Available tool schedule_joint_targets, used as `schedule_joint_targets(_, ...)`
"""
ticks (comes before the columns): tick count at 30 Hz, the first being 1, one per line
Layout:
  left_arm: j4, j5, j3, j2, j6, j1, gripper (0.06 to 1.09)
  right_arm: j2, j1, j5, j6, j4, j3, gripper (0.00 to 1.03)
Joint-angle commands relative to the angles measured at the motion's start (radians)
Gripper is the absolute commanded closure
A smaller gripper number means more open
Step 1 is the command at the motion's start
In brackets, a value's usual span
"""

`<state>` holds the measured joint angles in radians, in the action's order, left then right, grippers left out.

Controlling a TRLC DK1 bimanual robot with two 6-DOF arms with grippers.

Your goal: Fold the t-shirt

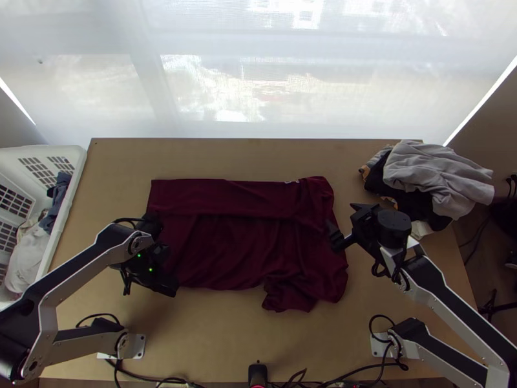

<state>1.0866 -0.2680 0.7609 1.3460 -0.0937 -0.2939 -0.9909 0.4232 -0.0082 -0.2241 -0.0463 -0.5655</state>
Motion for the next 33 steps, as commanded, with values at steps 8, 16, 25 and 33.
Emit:
schedule_joint_targets(8,0.104,-0.004,0.163,0.001,-0.086,0.147,0.34,0.008,-0.017,-0.001,-0.004,-0.001,0.006,0.05)
schedule_joint_targets(16,0.085,-0.002,0.181,0.005,-0.135,0.269,0.34,0.009,-0.018,-0.001,-0.006,-0.001,0.006,0.05)
schedule_joint_targets(25,0.067,0.019,0.103,0.056,-0.15,0.285,0.46,0.023,-0.021,-0.001,-0.008,-0.009,0.007,0.05)
schedule_joint_targets(33,0.039,0.05,0.044,0.094,-0.152,0.286,0.46,0.024,-0.024,-0.001,-0.008,-0.012,0.01,0.05)
